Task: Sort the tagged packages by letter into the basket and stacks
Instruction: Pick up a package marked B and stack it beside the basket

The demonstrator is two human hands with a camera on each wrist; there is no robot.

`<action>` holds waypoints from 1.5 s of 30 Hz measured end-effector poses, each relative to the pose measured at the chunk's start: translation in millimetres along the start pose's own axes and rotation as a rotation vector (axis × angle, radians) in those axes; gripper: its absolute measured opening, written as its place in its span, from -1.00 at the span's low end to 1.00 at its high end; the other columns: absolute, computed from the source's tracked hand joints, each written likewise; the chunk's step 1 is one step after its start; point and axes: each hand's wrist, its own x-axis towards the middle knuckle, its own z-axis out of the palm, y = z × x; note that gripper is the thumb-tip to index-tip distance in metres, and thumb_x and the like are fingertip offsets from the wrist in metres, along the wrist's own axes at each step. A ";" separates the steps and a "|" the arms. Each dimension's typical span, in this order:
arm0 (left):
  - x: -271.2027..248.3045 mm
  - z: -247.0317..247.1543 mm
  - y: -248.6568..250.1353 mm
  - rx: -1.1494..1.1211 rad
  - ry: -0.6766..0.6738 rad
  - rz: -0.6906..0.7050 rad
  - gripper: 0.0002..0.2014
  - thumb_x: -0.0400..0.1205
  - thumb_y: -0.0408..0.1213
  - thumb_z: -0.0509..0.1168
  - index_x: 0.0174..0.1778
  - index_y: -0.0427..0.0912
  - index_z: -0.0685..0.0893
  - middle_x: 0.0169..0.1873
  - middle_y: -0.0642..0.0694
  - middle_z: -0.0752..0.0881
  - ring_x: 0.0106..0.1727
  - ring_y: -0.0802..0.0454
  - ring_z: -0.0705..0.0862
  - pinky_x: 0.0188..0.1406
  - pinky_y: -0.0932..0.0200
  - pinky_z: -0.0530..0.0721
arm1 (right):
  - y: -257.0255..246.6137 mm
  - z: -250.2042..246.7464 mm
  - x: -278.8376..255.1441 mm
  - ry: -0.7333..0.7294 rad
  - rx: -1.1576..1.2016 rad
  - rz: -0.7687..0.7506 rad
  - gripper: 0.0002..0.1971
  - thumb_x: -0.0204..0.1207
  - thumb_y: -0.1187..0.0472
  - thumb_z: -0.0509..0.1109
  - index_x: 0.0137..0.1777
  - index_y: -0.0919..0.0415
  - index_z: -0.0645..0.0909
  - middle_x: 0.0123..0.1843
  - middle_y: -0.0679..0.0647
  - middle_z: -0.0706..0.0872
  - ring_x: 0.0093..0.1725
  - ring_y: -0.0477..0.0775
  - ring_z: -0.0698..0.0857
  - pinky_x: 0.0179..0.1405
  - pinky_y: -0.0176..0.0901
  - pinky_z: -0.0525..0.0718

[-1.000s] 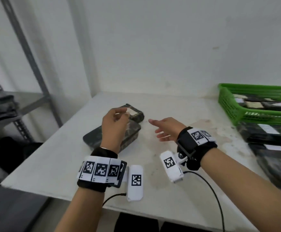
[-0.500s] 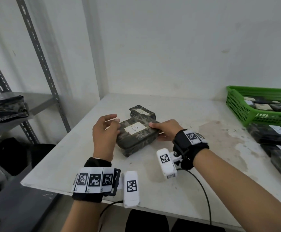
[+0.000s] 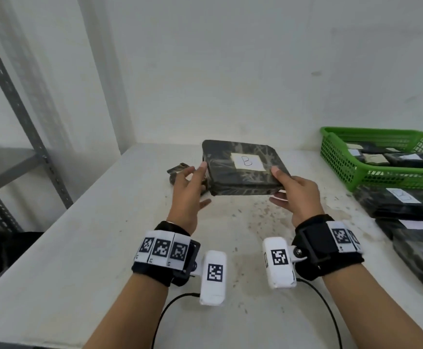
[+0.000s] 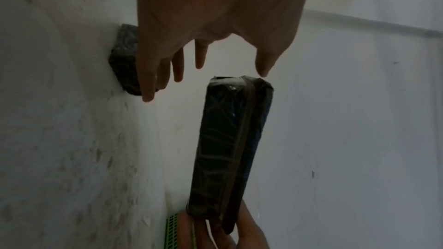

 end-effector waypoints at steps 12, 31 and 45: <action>25.2 -4.9 -12.6 0.000 -0.173 0.088 -0.56 0.66 -0.36 0.37 0.48 -0.27 0.52 0.25 -0.27 0.75 0.23 -0.14 0.76 0.08 -0.05 0.79 | 16.3 -9.5 6.0 -0.130 0.001 -0.052 -0.71 0.53 -0.05 0.46 0.01 0.14 0.53 -0.06 -0.01 0.75 -0.02 -0.05 0.73 0.15 -0.09 0.68; 49.6 22.8 82.2 0.094 -0.176 0.203 -0.78 0.70 -0.13 0.32 0.09 -0.22 0.71 -0.03 -0.17 0.84 -0.03 -0.08 0.84 -0.15 0.05 0.82 | -62.7 24.6 35.5 -0.344 0.112 -0.228 -0.57 0.56 -0.04 0.36 0.28 0.27 0.59 -0.12 -0.08 0.81 -0.13 -0.15 0.77 -0.11 -0.22 0.74; 64.9 45.5 98.5 0.208 -0.121 0.271 -0.67 0.63 0.08 0.35 0.03 -0.13 0.76 -0.10 -0.03 0.87 -0.04 0.05 0.84 -0.16 0.10 0.81 | -101.8 35.5 52.7 -0.385 0.090 -0.238 -0.52 0.50 -0.22 0.26 0.15 0.14 0.71 0.11 0.01 0.84 0.16 -0.04 0.79 0.26 -0.02 0.71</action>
